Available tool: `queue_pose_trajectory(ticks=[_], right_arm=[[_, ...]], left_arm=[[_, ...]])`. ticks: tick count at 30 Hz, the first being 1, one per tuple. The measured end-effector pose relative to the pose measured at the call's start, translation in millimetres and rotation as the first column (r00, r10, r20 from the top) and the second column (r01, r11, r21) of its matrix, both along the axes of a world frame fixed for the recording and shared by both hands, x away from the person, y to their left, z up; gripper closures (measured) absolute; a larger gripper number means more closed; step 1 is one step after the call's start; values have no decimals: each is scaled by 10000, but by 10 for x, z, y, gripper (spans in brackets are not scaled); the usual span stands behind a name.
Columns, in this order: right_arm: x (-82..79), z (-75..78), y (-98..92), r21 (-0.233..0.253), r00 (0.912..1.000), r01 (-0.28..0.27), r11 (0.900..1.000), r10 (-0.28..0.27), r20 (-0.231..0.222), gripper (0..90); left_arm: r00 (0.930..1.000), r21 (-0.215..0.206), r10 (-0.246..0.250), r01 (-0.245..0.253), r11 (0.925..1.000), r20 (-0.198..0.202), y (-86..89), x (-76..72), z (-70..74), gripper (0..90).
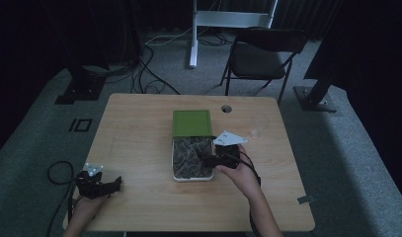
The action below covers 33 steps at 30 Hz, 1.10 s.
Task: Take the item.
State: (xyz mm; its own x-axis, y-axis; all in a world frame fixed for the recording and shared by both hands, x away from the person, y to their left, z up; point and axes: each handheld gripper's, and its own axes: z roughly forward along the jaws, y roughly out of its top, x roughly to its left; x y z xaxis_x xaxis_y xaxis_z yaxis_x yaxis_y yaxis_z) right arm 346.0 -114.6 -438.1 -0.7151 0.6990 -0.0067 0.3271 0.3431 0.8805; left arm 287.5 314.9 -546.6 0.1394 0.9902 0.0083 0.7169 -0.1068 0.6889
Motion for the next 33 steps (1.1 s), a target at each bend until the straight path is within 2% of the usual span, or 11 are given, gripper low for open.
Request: queue_pose_trajectory(ticks=[4,6,9,10,13,15,23,33], right_arm=[[68,-16,48,4,9994,-240,9997,240,-229,251],[95,-27,70,-193,9993,-137,9997,130,-342,291],[121,-44,88,-212,9983,-155,9997,143,-566,294],[139,-60,103,-341,9975,-212,9992,189,-676,350],[152,-75,120,-444,9966,-239,9987,202,-802,362],[166,-94,143,-737,9954,-278,9969,209,-934,392],[186,-111,203,-1111,9951,-258,9935,149,-978,443],[197,-185,266,-1724,9937,-439,9841,251,-1095,516]], left_arm=[[10000,2,0,0,10000,1,0,0,0,23],[10000,8,-9,9,10000,-6,1,0,0,23],[10000,8,-8,8,10000,-4,1,0,0,23],[10000,12,-11,11,10000,-7,1,0,0,23],[10000,14,-13,13,10000,-9,1,0,1,23],[10000,15,-15,15,10000,-12,1,-1,1,23],[10000,16,-14,15,10000,-11,1,0,1,23],[10000,15,-14,14,10000,-12,2,-1,1,23]])
